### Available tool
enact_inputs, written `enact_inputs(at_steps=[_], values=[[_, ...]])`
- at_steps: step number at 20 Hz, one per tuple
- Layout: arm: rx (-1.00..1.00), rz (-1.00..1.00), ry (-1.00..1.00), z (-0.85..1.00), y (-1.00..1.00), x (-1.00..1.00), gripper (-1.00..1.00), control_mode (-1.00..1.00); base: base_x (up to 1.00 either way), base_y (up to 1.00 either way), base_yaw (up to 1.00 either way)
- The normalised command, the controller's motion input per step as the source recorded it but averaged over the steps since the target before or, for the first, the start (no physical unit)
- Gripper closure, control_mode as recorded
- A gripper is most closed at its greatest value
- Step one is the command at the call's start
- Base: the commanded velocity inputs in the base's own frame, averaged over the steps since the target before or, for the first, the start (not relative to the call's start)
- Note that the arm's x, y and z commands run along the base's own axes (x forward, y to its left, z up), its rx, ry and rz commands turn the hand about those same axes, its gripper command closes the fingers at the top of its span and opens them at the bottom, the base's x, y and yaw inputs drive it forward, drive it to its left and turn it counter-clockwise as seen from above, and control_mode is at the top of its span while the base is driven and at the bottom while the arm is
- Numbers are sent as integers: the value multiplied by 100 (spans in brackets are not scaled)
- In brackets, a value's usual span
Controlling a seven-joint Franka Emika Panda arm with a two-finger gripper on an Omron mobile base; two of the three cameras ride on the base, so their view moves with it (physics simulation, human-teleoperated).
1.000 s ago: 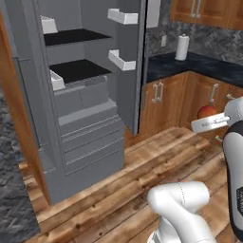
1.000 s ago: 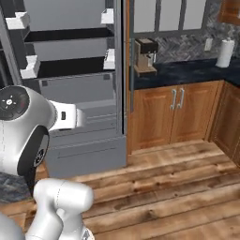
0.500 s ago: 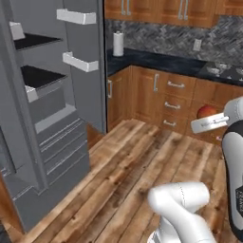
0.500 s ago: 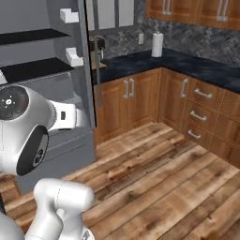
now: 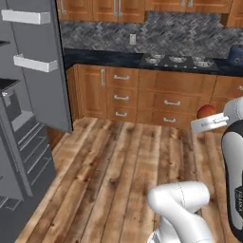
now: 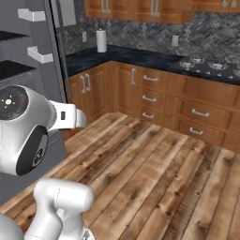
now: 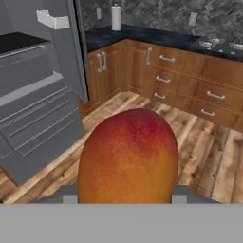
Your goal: Retrieve the mango and kiwi from the fridge and place them into the bowl on the dining table.
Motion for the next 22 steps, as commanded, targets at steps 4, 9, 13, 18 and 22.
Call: enact_inputs(at_steps=[4,9,13,18,22], values=[[0,0,0,0,0,0,100,100,-84,28,-48],[0,0,0,0,0,0,100,100,-97,22,-44],[0,0,0,0,0,0,100,100,-100,12,-40],[0,0,0,0,0,0,100,100,-84,-1,-33],[0,0,0,0,0,0,100,100,-38,-35,-20]])
